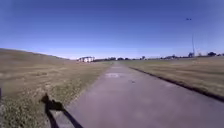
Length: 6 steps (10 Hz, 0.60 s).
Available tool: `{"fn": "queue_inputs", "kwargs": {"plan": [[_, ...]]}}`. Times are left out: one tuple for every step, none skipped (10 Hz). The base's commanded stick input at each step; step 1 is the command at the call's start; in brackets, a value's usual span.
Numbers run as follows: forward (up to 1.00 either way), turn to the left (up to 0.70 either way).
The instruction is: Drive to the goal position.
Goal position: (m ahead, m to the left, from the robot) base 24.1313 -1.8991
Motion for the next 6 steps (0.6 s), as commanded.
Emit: {"fn": "queue_inputs", "kwargs": {"plan": [[0.7, 0.0], [0.7, 0.0], [0.7, 0.0], [0.7, 0.0], [0.7, 0.0], [0.7, 0.0]]}}
